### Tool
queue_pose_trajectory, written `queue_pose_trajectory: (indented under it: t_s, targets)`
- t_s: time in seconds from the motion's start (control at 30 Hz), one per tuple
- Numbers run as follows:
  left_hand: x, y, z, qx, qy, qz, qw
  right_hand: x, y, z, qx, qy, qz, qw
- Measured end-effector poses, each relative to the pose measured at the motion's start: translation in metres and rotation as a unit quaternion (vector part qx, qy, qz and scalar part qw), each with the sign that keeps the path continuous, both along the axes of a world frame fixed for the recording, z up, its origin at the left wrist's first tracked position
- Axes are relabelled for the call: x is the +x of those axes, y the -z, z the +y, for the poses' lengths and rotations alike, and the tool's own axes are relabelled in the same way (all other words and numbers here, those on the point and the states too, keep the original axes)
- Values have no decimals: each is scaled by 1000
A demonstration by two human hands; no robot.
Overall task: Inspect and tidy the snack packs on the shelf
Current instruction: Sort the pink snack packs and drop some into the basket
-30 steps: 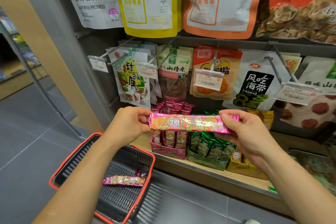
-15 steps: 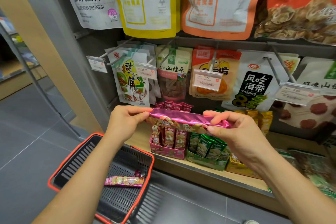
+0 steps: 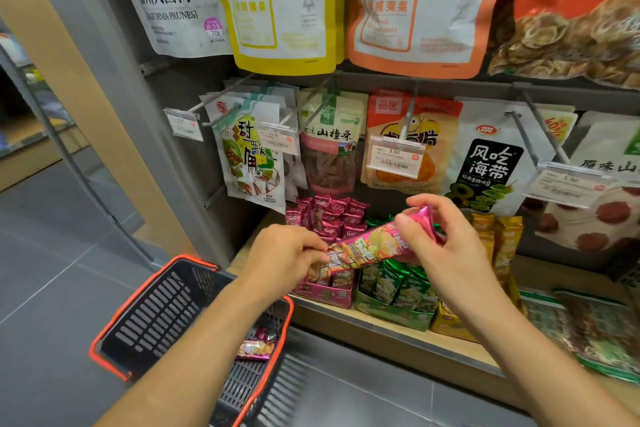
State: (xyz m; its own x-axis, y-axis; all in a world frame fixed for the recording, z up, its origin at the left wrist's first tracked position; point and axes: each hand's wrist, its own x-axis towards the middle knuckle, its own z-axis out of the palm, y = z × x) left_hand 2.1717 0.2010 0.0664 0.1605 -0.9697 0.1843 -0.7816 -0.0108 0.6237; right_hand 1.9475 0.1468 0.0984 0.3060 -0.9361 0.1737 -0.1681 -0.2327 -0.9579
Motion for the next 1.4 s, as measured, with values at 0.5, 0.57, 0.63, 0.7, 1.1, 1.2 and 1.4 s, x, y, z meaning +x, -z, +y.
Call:
queue_pose_trajectory:
  t_s: [0.5,0.57,0.63,0.7,1.1,1.2,1.4]
  targets:
    - [53,26,-52,94,-73,-39,992,24,-1,-4,-195,25,144,970]
    - [57,37,-69,73,-51,-95,992,24,0,-7,-215,55,105,970]
    - [61,45,-90,77,-25,-139,987,25,4,-9,-230,78,78,967]
    - [65,52,-112,106,-19,-172,979,26,9,-12,-244,87,74,963]
    - [75,84,-85,88,-4,-253,963,80,13,-37,-391,8,180,902]
    - [80,80,-68,86,7,-277,957,101,15,-50,-334,-3,209,919]
    - [79,80,-50,55,58,-253,964,147,32,-82,-236,-33,313,919]
